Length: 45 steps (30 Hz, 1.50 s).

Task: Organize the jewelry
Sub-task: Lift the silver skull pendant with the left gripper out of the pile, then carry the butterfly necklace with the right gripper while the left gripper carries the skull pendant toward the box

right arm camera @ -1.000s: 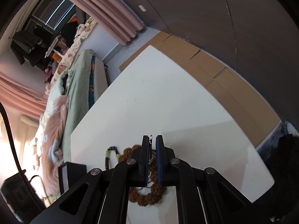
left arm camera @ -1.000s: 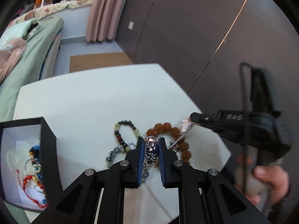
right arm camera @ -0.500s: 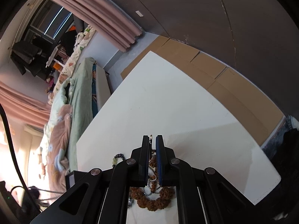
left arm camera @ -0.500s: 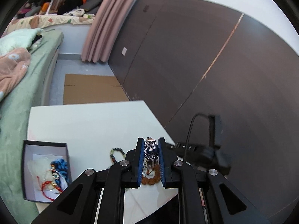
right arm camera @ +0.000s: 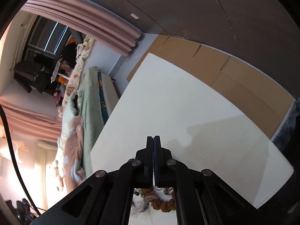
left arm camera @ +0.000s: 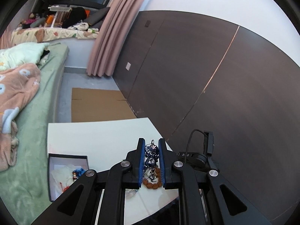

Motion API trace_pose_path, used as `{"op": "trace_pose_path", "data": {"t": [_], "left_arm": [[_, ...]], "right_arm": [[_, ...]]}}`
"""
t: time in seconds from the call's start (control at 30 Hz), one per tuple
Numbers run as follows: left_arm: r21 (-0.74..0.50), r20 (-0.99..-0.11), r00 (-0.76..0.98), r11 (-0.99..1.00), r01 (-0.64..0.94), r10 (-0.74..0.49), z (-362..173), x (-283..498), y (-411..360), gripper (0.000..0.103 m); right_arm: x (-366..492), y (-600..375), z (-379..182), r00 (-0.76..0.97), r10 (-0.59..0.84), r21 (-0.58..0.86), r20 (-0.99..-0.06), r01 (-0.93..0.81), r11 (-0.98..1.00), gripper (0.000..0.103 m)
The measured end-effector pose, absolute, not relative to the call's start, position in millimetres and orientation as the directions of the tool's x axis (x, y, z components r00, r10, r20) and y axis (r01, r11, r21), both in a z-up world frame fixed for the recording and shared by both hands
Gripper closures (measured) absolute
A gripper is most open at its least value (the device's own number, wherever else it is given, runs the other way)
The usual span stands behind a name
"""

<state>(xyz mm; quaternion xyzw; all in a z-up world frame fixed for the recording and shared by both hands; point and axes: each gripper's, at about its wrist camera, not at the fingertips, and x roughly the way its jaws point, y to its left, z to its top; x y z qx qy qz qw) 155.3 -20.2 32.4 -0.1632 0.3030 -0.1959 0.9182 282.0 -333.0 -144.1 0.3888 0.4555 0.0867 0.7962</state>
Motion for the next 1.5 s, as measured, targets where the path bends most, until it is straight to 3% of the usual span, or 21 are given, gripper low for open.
{"op": "trace_pose_path", "data": {"t": [0.33,0.4,0.47,0.5,0.93,1.1,1.3,1.4,1.47,1.5], "left_arm": [[-0.372,-0.465,0.799,0.903,0.215,-0.382,60.8,151.7,4.0,0.089],[-0.364,-0.455,0.808,0.906,0.215,-0.374,68.0,150.3,7.5,0.089],[-0.361,-0.445,0.815,0.907,0.216,-0.372,73.4,149.0,9.9,0.089],[-0.358,-0.438,0.819,0.908,0.218,-0.370,76.7,148.2,11.0,0.089],[-0.324,-0.377,0.858,0.917,0.231,-0.349,115.3,138.2,28.4,0.089],[-0.313,-0.367,0.869,0.924,0.221,-0.332,127.0,135.5,38.0,0.089],[-0.294,-0.355,0.880,0.931,0.215,-0.315,140.7,127.8,45.4,0.089],[-0.276,-0.354,0.886,0.939,0.207,-0.299,146.2,125.0,47.9,0.089],[-0.267,-0.355,0.891,0.944,0.195,-0.284,149.0,124.2,52.7,0.089],[-0.266,-0.356,0.892,0.945,0.191,-0.280,149.3,124.5,55.7,0.089]], "right_arm": [[280.4,-277.4,-141.2,0.382,0.639,0.706,-0.668,0.051,0.707,0.097],[277.2,-265.0,-137.1,0.353,0.653,0.700,-0.670,0.005,0.715,0.088],[274.8,-259.0,-131.8,0.350,0.656,0.692,-0.669,-0.031,0.722,0.066],[273.4,-256.3,-129.4,0.352,0.657,0.689,-0.666,-0.046,0.723,0.063],[268.5,-203.6,-121.9,0.294,0.729,0.716,-0.618,-0.174,0.677,0.062],[263.5,-173.2,-117.1,0.253,0.785,0.754,-0.566,-0.226,0.617,0.062],[263.3,-138.6,-107.7,0.219,0.875,0.834,-0.431,-0.273,0.479,0.062],[265.5,-124.1,-108.6,0.201,0.915,0.878,-0.349,-0.271,0.394,0.055],[266.6,-115.4,-110.1,0.199,0.930,0.896,-0.310,-0.265,0.355,0.041],[266.6,-112.0,-110.5,0.200,0.935,0.904,-0.293,-0.261,0.339,0.039]]}}
